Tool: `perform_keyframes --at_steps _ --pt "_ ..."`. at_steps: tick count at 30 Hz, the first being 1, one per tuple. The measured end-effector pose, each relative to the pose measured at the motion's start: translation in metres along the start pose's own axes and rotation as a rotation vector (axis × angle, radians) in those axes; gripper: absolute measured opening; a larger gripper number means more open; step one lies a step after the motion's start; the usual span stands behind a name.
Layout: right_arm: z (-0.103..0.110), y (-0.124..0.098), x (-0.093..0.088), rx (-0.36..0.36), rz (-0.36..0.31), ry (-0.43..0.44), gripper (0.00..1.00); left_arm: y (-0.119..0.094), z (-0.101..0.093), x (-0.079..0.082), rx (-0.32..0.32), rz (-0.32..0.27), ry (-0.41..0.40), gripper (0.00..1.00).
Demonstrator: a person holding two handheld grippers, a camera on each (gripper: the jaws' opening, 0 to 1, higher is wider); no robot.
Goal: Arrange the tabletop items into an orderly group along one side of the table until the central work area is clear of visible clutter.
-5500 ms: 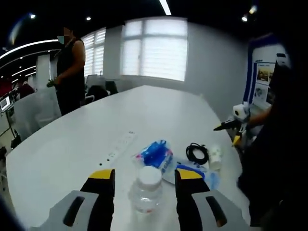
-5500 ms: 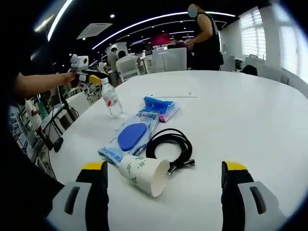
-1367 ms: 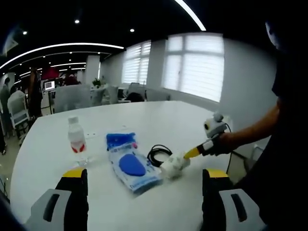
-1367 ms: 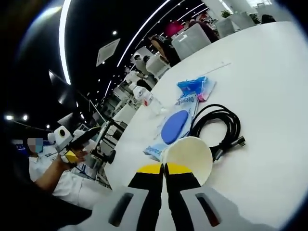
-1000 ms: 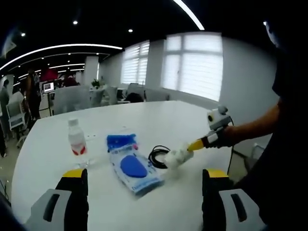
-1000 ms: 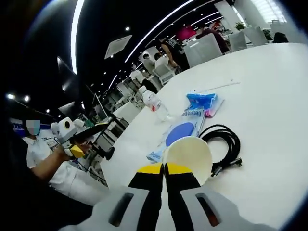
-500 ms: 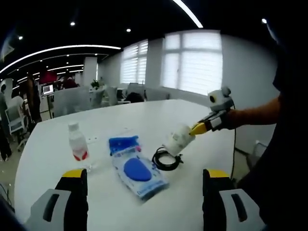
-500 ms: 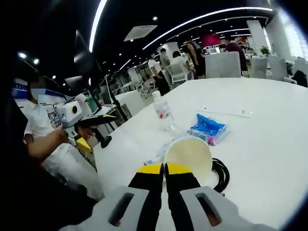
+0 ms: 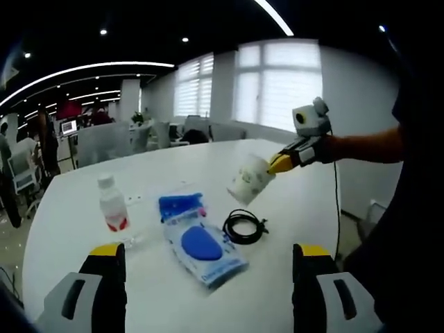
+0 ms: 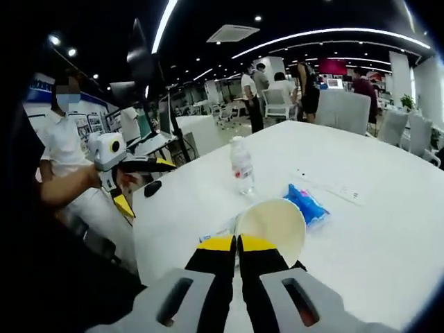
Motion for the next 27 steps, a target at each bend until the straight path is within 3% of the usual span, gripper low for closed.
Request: perform_keyframes --at_steps 10,27 --pt "-0.006 0.017 0.032 0.053 0.042 -0.125 0.00 0.010 0.016 -0.001 -0.010 0.007 -0.002 1.00" --pt "-0.018 0.069 0.056 0.147 0.168 -0.357 0.00 0.022 0.024 0.007 -0.010 0.015 0.001 1.00"
Point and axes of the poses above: the point that each gripper's makers call its tool centre point, and the gripper's own axes: y roughly forward along the fingers, z roughly to its left, x roughly out of its top, the point moved 5 cm from there along -y, roughly backward along the fingers, and after that the axes turned 6 degrees about -z, right-handed, at the moved point
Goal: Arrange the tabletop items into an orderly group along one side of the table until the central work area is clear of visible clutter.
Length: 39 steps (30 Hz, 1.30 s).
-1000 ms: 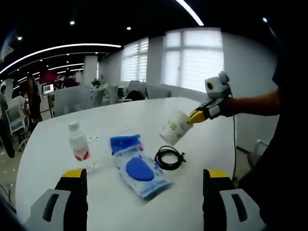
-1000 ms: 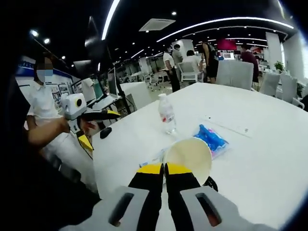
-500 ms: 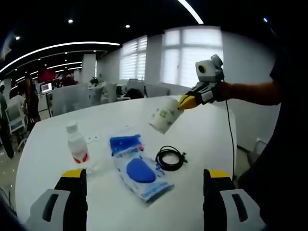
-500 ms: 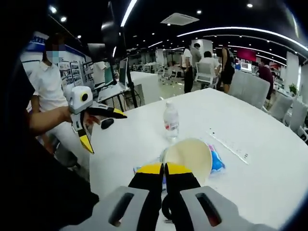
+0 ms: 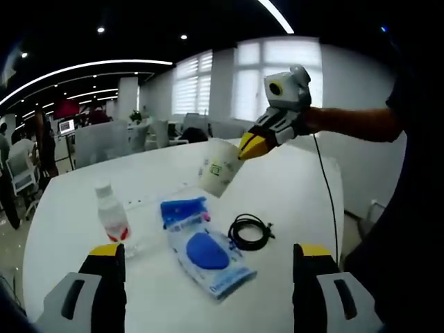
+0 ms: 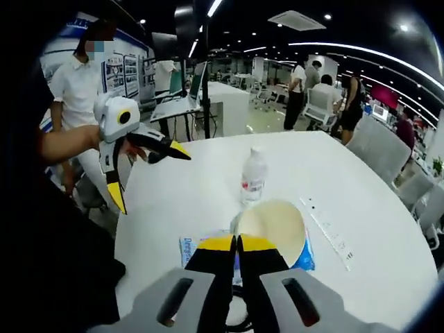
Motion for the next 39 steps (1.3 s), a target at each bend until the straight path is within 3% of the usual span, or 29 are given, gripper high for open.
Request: perform_keyframes --at_steps 6,14,39 --pt "-0.004 0.021 0.007 0.035 0.066 -0.081 0.00 0.000 0.004 -0.003 0.000 0.011 -0.001 1.00" --pt "-0.009 0.044 0.016 0.064 0.108 -0.125 0.00 -0.002 0.008 -0.004 0.000 0.008 -0.006 1.00" --pt "-0.025 0.115 0.002 0.126 0.225 -0.247 0.00 0.006 0.024 -0.013 -0.017 0.038 -0.008 0.99"
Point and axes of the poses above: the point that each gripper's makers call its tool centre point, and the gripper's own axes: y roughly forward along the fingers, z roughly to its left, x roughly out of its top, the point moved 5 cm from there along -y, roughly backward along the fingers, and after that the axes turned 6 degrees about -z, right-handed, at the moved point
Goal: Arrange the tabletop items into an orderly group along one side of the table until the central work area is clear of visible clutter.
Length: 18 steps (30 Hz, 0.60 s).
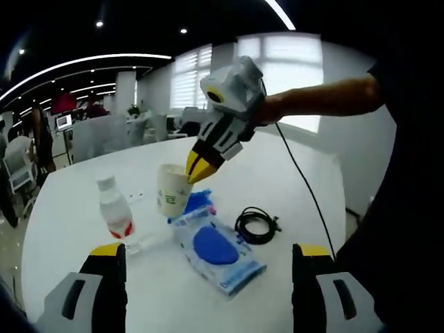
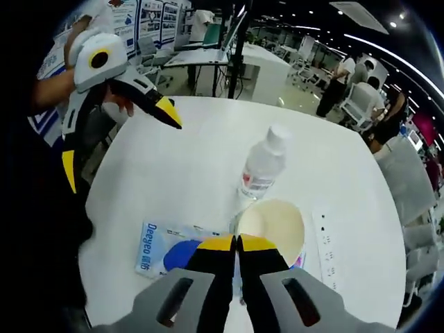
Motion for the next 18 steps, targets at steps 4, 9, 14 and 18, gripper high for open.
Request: perform_keyframes --at_steps 4,9,14,18 --pt "-0.003 0.007 0.000 0.013 0.005 0.006 0.00 0.001 0.004 -0.001 0.003 0.000 -0.005 0.98" --pt "-0.008 0.017 -0.003 0.024 0.010 -0.004 0.00 0.003 0.011 -0.001 0.003 -0.001 -0.003 0.98" --pt "-0.014 0.030 -0.007 0.031 0.014 -0.007 0.00 0.004 0.016 0.001 0.009 -0.005 -0.008 0.98" --pt "-0.015 0.040 -0.009 0.035 0.020 -0.016 0.00 0.006 0.020 -0.001 0.014 0.001 -0.016 0.98"
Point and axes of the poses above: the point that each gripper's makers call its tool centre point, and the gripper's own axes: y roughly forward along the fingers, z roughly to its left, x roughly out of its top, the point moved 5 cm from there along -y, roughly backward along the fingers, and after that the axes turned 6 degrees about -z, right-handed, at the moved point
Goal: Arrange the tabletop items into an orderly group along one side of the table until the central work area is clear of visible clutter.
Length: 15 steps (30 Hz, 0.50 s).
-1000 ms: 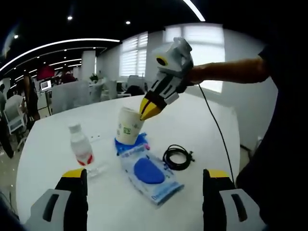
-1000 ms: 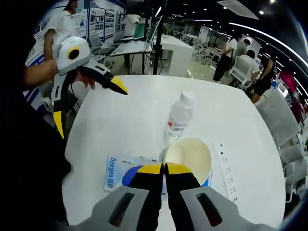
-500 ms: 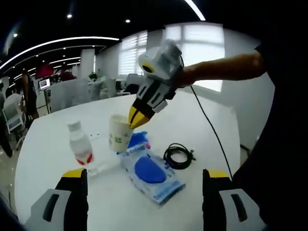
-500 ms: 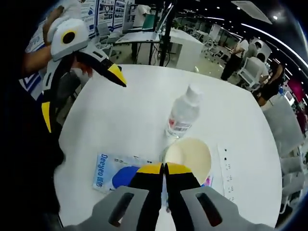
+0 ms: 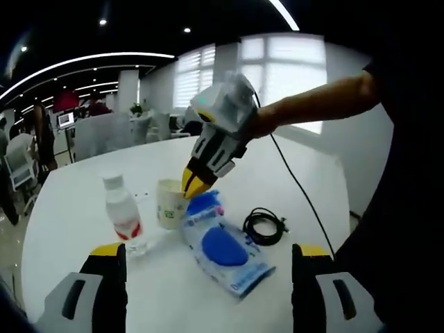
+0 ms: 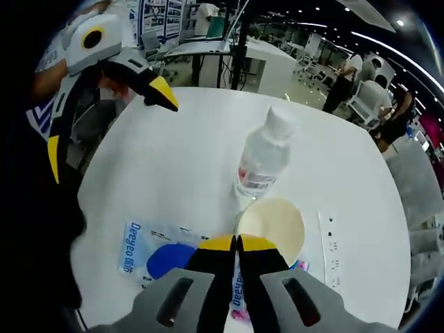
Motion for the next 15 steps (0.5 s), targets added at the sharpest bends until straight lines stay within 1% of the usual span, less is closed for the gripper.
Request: perform_keyframes --at_steps 4,7,8,11,13,15 --pt "0.000 0.009 -0.003 0.005 0.029 -0.026 0.00 0.002 0.002 -0.002 0.004 0.007 -0.005 0.98" --pt "0.000 0.016 -0.008 0.009 0.071 -0.055 0.00 0.004 0.002 -0.002 0.004 0.014 -0.005 0.98" --pt "0.000 0.019 -0.008 0.006 0.073 -0.065 0.00 0.004 0.002 -0.003 0.002 0.016 -0.006 0.98" --pt "-0.001 0.022 -0.009 0.008 0.082 -0.057 0.00 0.006 0.002 -0.003 -0.001 0.015 -0.011 0.98" --pt "0.001 0.025 -0.010 0.023 0.083 -0.052 0.00 0.008 0.001 -0.004 -0.004 0.016 -0.010 0.98" --pt "0.000 0.026 -0.009 0.017 0.090 -0.077 0.00 0.009 0.000 -0.004 -0.005 0.018 -0.011 0.98"
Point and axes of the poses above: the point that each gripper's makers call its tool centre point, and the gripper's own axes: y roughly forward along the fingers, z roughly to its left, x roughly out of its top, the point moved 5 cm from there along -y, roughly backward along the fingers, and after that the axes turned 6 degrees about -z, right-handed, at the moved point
